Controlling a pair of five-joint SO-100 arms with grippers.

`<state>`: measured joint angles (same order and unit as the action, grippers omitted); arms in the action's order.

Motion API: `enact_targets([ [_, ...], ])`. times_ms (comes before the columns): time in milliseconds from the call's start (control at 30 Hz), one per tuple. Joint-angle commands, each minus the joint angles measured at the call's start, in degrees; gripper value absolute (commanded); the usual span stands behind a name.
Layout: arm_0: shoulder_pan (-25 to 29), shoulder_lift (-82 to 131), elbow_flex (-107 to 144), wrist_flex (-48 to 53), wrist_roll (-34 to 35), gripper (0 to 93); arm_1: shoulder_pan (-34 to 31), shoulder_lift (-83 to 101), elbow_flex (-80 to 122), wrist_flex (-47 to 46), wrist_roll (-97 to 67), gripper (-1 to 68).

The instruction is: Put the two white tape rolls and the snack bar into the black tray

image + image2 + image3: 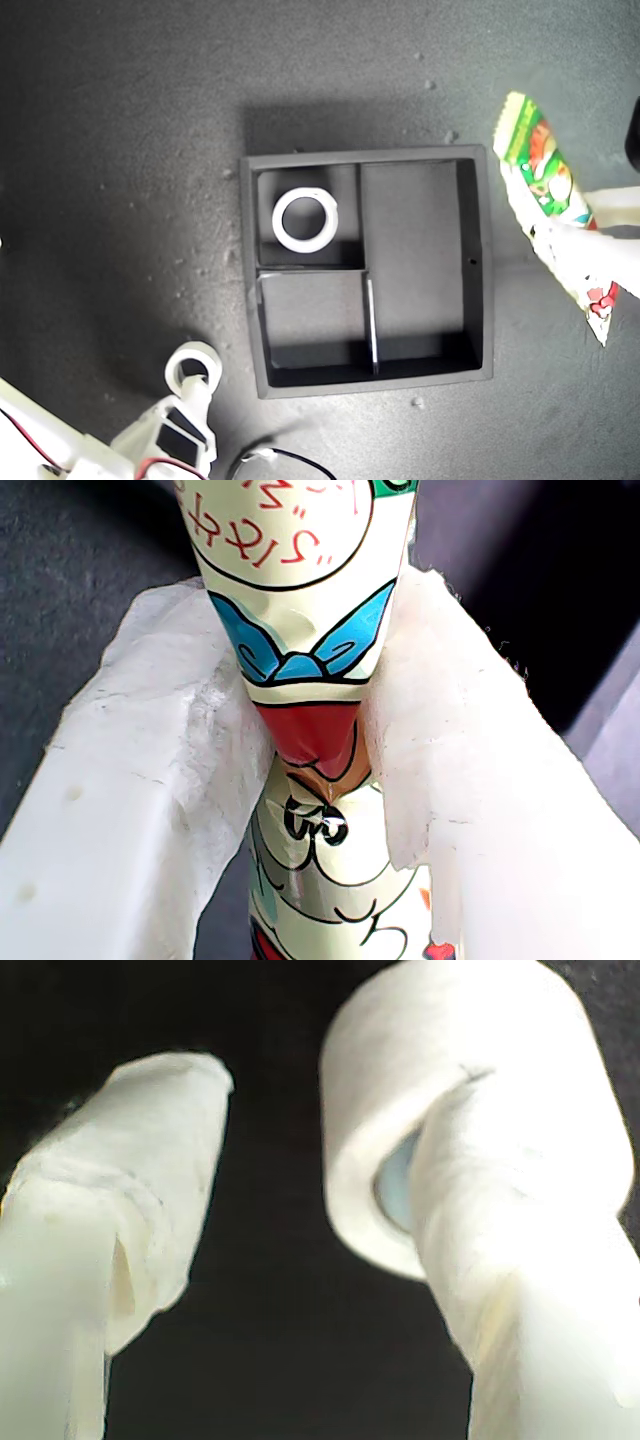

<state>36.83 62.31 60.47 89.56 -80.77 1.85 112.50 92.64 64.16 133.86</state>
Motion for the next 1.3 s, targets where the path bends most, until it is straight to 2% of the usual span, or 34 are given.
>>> enact_targets([
  [0,-0.7,-1.8,-8.7,5.9,-0.3,14.1,-0.4,1.0,0.7,0.3,-90.2,-0.5],
  [200,-0.9,-9.9,-22.9,14.7,0.4,14.3,-0.5,1.0,2.8,-0.5,-90.0,-0.5],
  [500,-3.1,-12.3,-20.8,14.9,-1.0,15.0,-2.5,1.0,1.4,-0.3,-91.3,-0.5],
  [1267,-1.4,-0.4,-7.3,14.3,-6.2,14.6,-2.1,1.0,4.9,-0.4,-89.8,-0.5],
])
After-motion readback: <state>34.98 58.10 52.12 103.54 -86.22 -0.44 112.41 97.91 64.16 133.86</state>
